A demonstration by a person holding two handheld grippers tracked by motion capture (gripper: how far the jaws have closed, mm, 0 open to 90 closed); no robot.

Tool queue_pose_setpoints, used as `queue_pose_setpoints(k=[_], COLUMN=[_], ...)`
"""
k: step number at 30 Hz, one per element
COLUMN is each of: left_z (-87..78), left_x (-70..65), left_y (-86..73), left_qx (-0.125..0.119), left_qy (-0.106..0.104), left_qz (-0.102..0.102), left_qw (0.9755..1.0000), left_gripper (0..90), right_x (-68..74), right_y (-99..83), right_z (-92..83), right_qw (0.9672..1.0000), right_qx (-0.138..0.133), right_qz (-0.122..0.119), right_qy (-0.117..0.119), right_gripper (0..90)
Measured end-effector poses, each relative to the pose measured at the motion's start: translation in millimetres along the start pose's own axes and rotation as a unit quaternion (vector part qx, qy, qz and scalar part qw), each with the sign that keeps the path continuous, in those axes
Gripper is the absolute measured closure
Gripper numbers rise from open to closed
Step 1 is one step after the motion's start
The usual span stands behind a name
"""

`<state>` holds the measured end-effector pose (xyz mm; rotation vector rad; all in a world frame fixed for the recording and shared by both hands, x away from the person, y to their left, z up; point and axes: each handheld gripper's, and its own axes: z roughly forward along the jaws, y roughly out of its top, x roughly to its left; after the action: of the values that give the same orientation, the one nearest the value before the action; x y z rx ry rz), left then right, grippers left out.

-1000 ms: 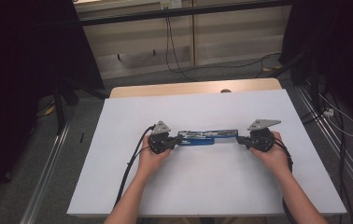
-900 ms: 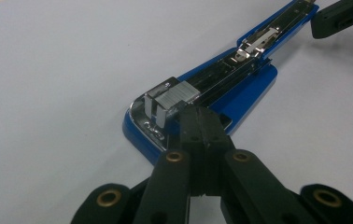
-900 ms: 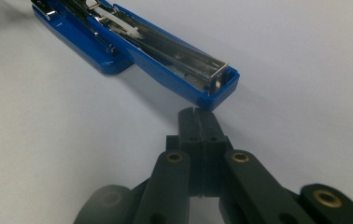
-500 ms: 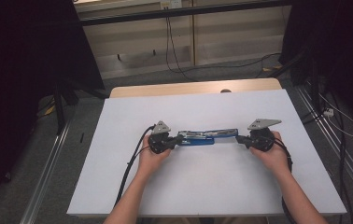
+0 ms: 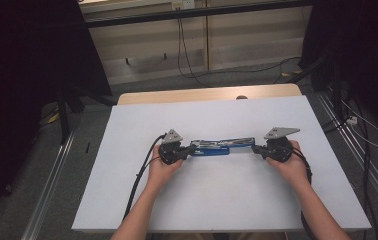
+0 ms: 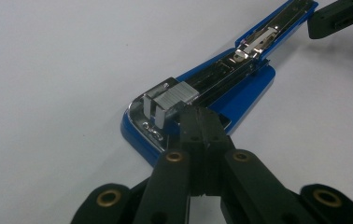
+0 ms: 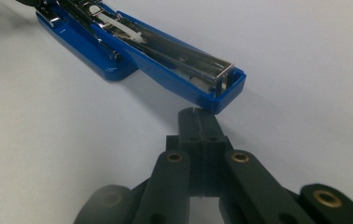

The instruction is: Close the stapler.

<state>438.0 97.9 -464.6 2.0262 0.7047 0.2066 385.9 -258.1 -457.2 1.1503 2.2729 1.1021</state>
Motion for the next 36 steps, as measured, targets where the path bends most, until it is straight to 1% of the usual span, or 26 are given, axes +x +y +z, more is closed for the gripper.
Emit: queue_pose_setpoints(k=[4,8,11,12,27,28,30,34,35,36], left_z=[0.5,0.1,0.2,0.2,0.5,0.6,0.4,0.2,0.2,0.1], left_x=[0.3,-0.1,-0.4,-0.3,-0.5,-0.8,-0.7,-1.0,-1.1,-1.2], left_y=[0.2,0.2,0.3,0.4,0.5,0.3,0.5,0.3,0.2,0.1], left_qx=[0.001,0.001,0.001,0.001,0.001,0.000,0.002,0.002,0.001,0.001], left_qy=[-0.001,0.000,0.000,0.001,-0.001,-0.002,-0.001,-0.002,-0.001,-0.001], left_qz=[-0.004,-0.001,-0.002,0.001,-0.004,-0.006,-0.003,-0.002,-0.003,-0.003], left_qw=[1.0000,1.0000,1.0000,1.0000,1.0000,1.0000,1.0000,1.0000,1.0000,1.0000], left_gripper=[90.0,90.0,90.0,90.0,90.0,90.0,90.0,90.0,90.0,90.0], right_x=[-0.3,-0.6,0.3,0.3,1.9,2.2,3.1,5.5,6.3,6.8], right_y=[-0.5,-0.1,0.9,1.2,6.8,7.4,8.9,14.5,16.0,17.1], right_z=[-0.6,-2.5,-3.6,-3.9,-6.2,-6.3,-6.0,-6.2,-6.1,-5.9], right_qw=[1.0000,1.0000,0.9999,0.9999,0.9997,0.9997,0.9997,0.9993,0.9992,0.9991], right_qx=[-0.003,-0.007,-0.011,-0.012,-0.023,-0.022,-0.025,-0.034,-0.035,-0.038], right_qz=[0.000,0.003,0.001,0.001,-0.004,-0.005,-0.007,-0.012,-0.017,-0.018], right_qy=[-0.001,-0.001,-0.003,-0.003,0.001,-0.001,-0.001,0.004,-0.004,-0.005], right_gripper=[90.0,90.0,90.0,90.0,90.0,90.0,90.0,90.0,90.0,90.0])
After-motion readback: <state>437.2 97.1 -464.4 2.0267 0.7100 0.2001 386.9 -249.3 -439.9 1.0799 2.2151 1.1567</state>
